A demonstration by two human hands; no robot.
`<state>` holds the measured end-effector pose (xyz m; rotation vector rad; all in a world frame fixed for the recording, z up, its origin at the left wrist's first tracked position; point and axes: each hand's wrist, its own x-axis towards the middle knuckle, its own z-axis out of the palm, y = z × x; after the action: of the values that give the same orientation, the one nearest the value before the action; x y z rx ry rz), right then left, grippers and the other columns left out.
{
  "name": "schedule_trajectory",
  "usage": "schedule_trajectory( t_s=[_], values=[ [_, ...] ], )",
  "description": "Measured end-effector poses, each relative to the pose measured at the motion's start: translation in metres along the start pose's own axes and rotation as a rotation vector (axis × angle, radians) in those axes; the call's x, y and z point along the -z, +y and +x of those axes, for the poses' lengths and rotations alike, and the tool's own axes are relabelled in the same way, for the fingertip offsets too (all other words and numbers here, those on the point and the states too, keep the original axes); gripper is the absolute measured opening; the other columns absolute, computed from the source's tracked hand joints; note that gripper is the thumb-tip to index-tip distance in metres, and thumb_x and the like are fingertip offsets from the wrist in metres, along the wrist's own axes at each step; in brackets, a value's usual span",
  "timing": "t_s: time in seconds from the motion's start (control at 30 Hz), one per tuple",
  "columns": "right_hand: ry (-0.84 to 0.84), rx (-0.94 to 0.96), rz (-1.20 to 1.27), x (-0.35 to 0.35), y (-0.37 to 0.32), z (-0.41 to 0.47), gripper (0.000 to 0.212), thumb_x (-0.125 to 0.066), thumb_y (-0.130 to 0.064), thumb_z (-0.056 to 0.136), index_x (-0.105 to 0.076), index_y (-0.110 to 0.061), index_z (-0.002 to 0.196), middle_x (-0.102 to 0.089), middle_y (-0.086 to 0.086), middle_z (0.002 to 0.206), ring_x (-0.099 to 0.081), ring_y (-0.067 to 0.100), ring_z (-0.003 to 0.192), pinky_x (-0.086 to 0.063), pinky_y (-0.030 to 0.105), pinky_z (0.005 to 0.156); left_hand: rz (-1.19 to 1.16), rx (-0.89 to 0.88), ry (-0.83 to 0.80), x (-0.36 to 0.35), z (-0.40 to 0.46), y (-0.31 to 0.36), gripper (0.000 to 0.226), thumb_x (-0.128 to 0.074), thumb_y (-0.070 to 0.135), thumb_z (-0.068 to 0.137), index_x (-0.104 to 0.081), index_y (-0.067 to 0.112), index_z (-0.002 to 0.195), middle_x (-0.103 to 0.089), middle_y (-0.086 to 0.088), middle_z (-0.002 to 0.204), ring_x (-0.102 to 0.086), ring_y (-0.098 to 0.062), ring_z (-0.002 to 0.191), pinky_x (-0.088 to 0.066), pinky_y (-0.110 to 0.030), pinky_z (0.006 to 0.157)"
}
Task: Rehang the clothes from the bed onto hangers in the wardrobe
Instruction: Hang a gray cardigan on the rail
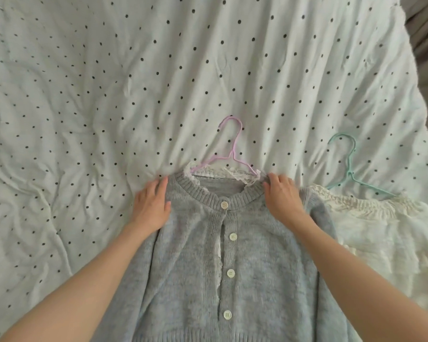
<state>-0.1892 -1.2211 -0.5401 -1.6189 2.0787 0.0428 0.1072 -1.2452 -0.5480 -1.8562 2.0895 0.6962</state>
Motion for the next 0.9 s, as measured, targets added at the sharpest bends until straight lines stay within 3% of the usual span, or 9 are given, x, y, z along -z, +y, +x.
schedule_trajectory(
  t_s=[0.1,0.23,0.37,0.5,0.6,0.73,0.9],
  values=[
    [0.157,0.022,0.182,-0.001,-0.004,-0.011,0.021,-0.042,-0.015,0.097,-0.054,0.0,0.104,-0.055,0.016,0.099,-0.049,0.031,0.091,-0.041,0.041,0.08,-0.103,-0.005,0.155,0.001,-0.005,0.004,0.037,-0.043,0.012,0.096,-0.046,0.001,0.131,-0.053,-0.024,0.113,-0.053,-0.041,0.1,-0.04,-0.049,0.088],
    [0.239,0.066,0.313,0.005,0.001,-0.042,0.011,-0.049,-0.009,0.094,-0.056,0.0,0.094,-0.054,0.013,0.089,-0.048,0.028,0.081,-0.041,0.039,0.073,-0.179,-0.141,0.29,0.019,-0.021,0.012,0.025,-0.048,0.007,0.094,-0.061,0.002,0.114,-0.053,-0.013,0.08,-0.053,-0.031,0.072,-0.046,-0.044,0.07],
    [0.362,0.123,0.271,0.023,0.005,-0.071,0.007,-0.054,-0.008,0.091,-0.057,-0.001,0.091,-0.053,0.012,0.081,-0.047,0.027,0.072,-0.042,0.041,0.063,-0.26,-0.129,0.372,0.032,-0.056,0.025,0.024,-0.053,0.011,0.092,-0.065,0.003,0.112,-0.051,-0.01,0.081,-0.05,-0.028,0.079,-0.042,-0.038,0.069],
    [0.433,0.192,0.222,0.045,0.006,-0.106,0.007,-0.053,-0.008,0.089,-0.057,-0.003,0.091,-0.051,0.01,0.081,-0.047,0.028,0.073,-0.041,0.039,0.062,-0.431,-0.048,0.277,0.037,-0.104,0.036,0.023,-0.052,0.01,0.093,-0.067,0.0,0.108,-0.054,-0.013,0.088,-0.05,-0.029,0.091,-0.034,-0.032,0.081],
    [0.461,0.174,0.251,0.057,0.012,-0.14,0.012,-0.049,-0.012,0.089,-0.057,-0.003,0.089,-0.052,0.01,0.081,-0.048,0.028,0.073,-0.044,0.043,0.062,-0.484,-0.076,0.26,0.049,-0.139,0.041,0.019,-0.054,0.012,0.091,-0.068,0.002,0.1,-0.054,-0.004,0.091,-0.05,-0.024,0.094,-0.033,-0.026,0.082],
    [0.551,0.146,0.349,0.082,0.016,-0.193,0.003,-0.057,-0.005,0.089,-0.056,-0.004,0.087,-0.052,0.008,0.082,-0.047,0.027,0.074,-0.045,0.045,0.064,-0.535,-0.125,0.314,0.087,-0.178,0.061,0.015,-0.061,0.015,0.087,-0.069,0.007,0.096,-0.048,0.005,0.085,-0.045,-0.016,0.092,-0.035,-0.023,0.081],
    [0.698,0.164,0.429,0.135,0.026,-0.255,0.009,-0.054,-0.011,0.092,-0.058,-0.004,0.089,-0.05,0.003,0.084,-0.045,0.023,0.079,-0.041,0.038,0.07,-0.483,-0.305,0.371,0.137,-0.231,0.097,0.005,-0.067,0.015,0.083,-0.062,0.017,0.084,-0.056,0.001,0.086,-0.05,-0.015,0.086,-0.033,-0.013,0.069]
  ],
)
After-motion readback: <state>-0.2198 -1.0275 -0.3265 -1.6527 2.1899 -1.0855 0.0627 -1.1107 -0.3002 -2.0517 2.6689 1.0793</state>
